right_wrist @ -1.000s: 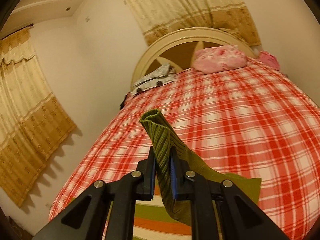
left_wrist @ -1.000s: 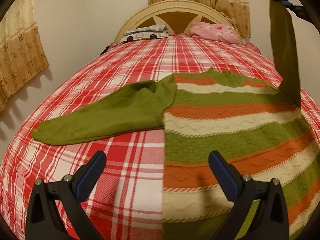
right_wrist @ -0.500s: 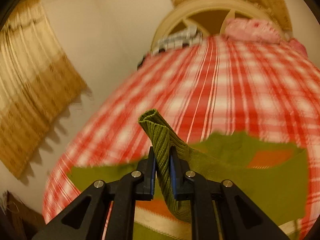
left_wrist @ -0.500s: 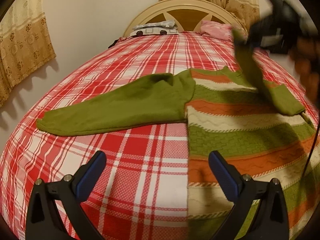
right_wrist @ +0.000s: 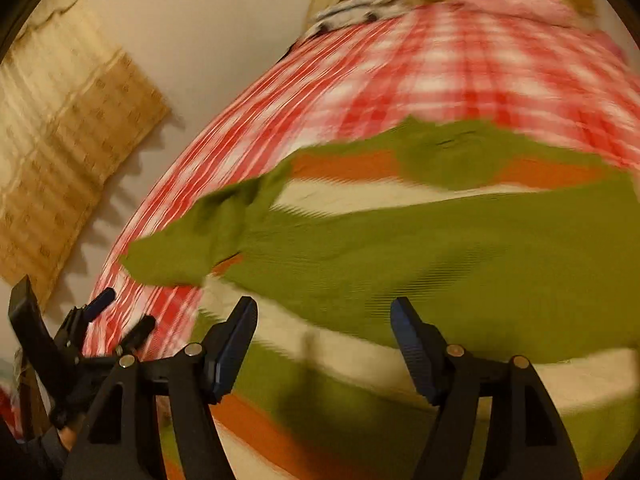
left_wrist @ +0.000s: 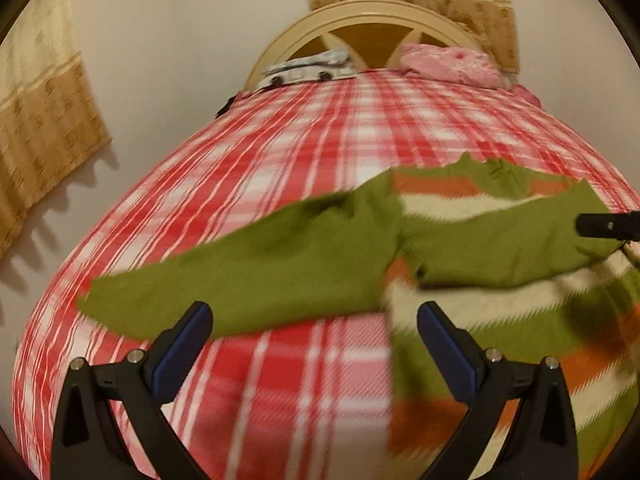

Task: Fold small clothes
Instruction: 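Move the left gripper to the other sleeve cuff and grasp it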

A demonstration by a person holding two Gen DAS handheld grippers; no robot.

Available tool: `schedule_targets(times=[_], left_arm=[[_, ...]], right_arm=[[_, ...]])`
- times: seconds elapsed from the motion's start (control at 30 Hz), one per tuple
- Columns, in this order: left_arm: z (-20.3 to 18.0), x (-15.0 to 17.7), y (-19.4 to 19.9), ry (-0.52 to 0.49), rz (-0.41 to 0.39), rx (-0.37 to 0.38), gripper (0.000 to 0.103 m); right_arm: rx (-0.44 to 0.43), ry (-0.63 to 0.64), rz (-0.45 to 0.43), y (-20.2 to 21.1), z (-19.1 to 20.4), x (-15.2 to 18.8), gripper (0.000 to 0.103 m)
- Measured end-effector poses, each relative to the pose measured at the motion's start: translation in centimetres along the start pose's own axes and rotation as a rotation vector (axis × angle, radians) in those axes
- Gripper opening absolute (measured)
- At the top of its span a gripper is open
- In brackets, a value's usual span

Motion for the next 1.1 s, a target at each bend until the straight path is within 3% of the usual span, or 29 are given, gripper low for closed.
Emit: schedule_targets(times=[0.07,0.13,0.2,0.27,0.33,0.43,0.53,0.57,0.63,0.73,0.8,0.87,0.97,1.1], left_arm=[[-2.1,-1.5,-1.6,-0.048,-0.001,-0.006,0.103],[-4.2,-2.4,-3.0,-0.093,0.001,0.012,0.103],[-5.8,-2.7,-4.4,-0.131,0.006,-0.019,0.103],[-6.9,-2.4,-5.9,-0.176,0.027,-0.033,0.103],[-7.0,-1.6,-7.4,-0.242,0.060,-0.127,0.103],[-5.9,-0.4,-8.0,-0.272,0.080,-0.160,0.103],[-4.9,0.1,-7.4,-0.265,0.074,-0.161,0.103],[-4.6,0.3,-7.2,-0.263,0.066,-0.164,0.103],[-4.4,0.3,-6.9,-0.254,0.060,-0.164,0.103],[-3.3,-0.1,-5.3,-0.172,0.033,-0.121,0.103],[-2.1,-0.1,-4.7,-0.132,0.030,-0.114,0.103],[-0.4,0.2,-3.8,-0.090,0.021,-0.107,0.103],[3.7,1.1,-3.0,-0.002,0.032,-0.124,0.103],[9.1,2.5,-3.7,0.117,0.071,-0.177,0.103]], right_arm=[[0.169,0.015,-0.046,1.6,-3.8,-0.8,0.070],[0.257,0.006,-0.080,2.4,-6.7,-1.7,0.070],[0.320,-0.098,-0.107,3.3,-11.1,-2.2,0.070],[0.282,-0.217,-0.076,2.7,-13.8,-1.5,0.070],[0.231,-0.237,-0.023,1.5,-14.0,-0.4,0.070],[0.245,-0.073,0.022,0.6,-10.8,1.3,0.071],[0.225,-0.047,0.055,0.7,-9.0,1.5,0.072],[0.238,-0.040,0.042,0.9,-8.5,1.0,0.072],[0.185,-0.060,0.004,1.0,-7.4,-0.2,0.072],[0.166,-0.039,0.004,-1.3,-4.9,-0.9,0.072],[0.151,-0.011,0.085,-4.5,-2.9,-0.1,0.072],[0.206,0.092,0.092,-6.1,-0.2,0.7,0.083],[0.109,0.128,0.098,-6.4,4.0,0.9,0.082],[0.049,0.211,0.039,-7.1,8.4,0.4,0.082]])
Point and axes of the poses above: each gripper's, at about its wrist camera, not at the fingertips, and y roughly against the way its jaws point, z to its left, x to its underside, the point moved 5 cm from there along -y, roughly the way its jaws point, and after that the axes turned 6 degrees about -z, right-handed, at the moved point
